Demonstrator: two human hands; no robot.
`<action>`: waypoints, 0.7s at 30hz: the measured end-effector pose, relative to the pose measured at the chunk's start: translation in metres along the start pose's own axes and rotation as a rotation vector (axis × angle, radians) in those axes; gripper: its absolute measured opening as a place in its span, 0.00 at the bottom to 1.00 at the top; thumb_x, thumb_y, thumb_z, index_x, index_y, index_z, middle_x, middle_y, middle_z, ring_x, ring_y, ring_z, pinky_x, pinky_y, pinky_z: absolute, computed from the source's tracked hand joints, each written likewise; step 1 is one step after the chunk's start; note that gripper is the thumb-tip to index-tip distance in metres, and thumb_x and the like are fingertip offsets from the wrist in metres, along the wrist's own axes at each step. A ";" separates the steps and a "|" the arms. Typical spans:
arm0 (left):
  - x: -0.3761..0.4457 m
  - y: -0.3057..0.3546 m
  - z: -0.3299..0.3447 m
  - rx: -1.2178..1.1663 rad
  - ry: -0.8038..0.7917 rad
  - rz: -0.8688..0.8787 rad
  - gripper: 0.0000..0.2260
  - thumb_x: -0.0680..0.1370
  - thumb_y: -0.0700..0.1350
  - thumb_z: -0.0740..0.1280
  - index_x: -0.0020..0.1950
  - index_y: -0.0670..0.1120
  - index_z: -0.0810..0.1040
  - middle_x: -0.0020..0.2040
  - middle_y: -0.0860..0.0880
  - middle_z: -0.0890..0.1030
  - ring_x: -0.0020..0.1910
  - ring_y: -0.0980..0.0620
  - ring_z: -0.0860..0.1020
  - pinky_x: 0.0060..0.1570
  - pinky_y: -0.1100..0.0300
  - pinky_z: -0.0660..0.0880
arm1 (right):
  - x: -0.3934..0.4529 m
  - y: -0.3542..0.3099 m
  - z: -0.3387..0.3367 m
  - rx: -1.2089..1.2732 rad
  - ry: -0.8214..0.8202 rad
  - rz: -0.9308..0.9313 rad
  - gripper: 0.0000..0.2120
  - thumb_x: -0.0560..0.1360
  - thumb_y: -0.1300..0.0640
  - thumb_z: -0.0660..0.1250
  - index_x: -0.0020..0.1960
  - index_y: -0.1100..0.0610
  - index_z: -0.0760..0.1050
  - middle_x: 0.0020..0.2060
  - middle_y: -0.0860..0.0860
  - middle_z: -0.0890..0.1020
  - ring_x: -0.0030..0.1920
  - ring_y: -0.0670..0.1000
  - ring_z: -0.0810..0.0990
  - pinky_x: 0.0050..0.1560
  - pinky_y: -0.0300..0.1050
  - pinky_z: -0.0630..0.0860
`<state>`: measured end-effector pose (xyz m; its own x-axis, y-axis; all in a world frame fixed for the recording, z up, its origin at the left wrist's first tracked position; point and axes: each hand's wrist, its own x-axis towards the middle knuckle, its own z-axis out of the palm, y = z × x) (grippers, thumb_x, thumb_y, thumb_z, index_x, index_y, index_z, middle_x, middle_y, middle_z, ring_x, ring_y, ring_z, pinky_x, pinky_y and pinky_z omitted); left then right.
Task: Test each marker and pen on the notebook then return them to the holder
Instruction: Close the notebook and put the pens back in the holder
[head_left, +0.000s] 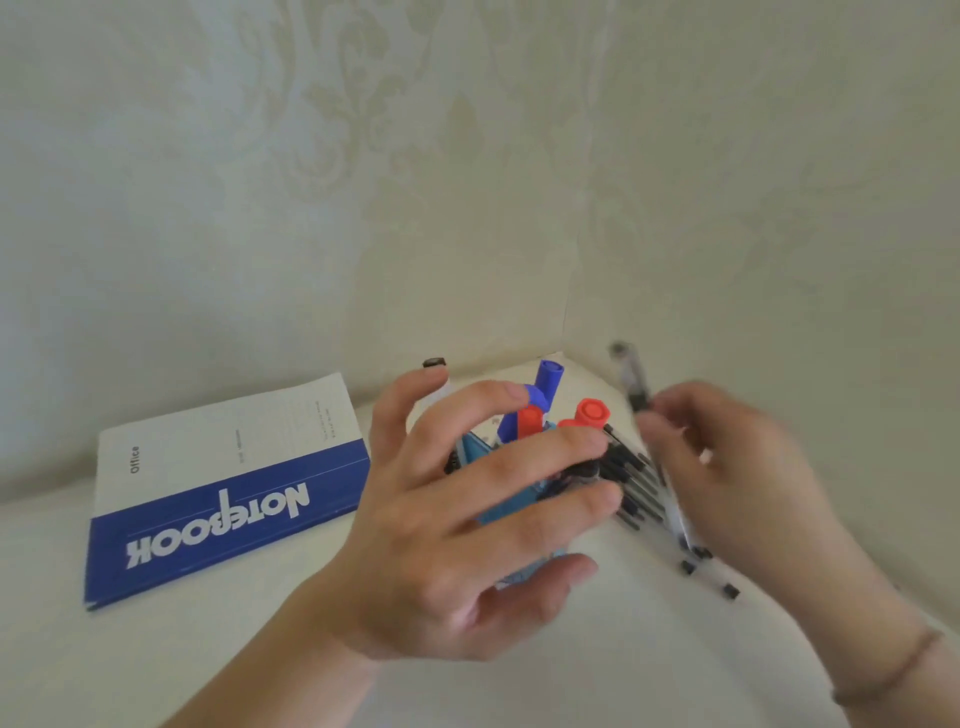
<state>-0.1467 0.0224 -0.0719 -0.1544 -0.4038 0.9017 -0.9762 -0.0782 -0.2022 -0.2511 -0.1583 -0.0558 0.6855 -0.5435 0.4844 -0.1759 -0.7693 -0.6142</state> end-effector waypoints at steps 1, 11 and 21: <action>0.000 -0.001 -0.001 -0.005 0.013 -0.019 0.10 0.77 0.53 0.63 0.54 0.53 0.80 0.59 0.54 0.81 0.62 0.46 0.72 0.62 0.38 0.63 | 0.000 -0.005 -0.005 0.256 0.104 -0.009 0.02 0.77 0.53 0.66 0.46 0.48 0.74 0.32 0.49 0.81 0.30 0.46 0.75 0.31 0.36 0.70; -0.002 -0.014 -0.006 -0.037 0.142 -0.228 0.07 0.74 0.40 0.63 0.48 0.47 0.80 0.49 0.48 0.83 0.50 0.40 0.74 0.47 0.38 0.68 | -0.037 -0.044 0.011 0.858 0.308 -0.462 0.27 0.76 0.56 0.68 0.69 0.57 0.58 0.42 0.58 0.83 0.36 0.58 0.83 0.33 0.49 0.79; -0.001 -0.009 -0.005 -0.144 0.085 -0.266 0.15 0.75 0.53 0.67 0.57 0.46 0.76 0.55 0.53 0.80 0.55 0.42 0.74 0.53 0.41 0.68 | -0.010 -0.017 0.003 0.229 0.294 -0.446 0.02 0.73 0.55 0.69 0.43 0.47 0.79 0.45 0.40 0.80 0.46 0.48 0.76 0.48 0.38 0.68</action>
<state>-0.1384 0.0280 -0.0687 0.1031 -0.3083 0.9457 -0.9946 -0.0384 0.0959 -0.2531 -0.1384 -0.0519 0.4278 -0.2791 0.8597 0.2647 -0.8707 -0.4144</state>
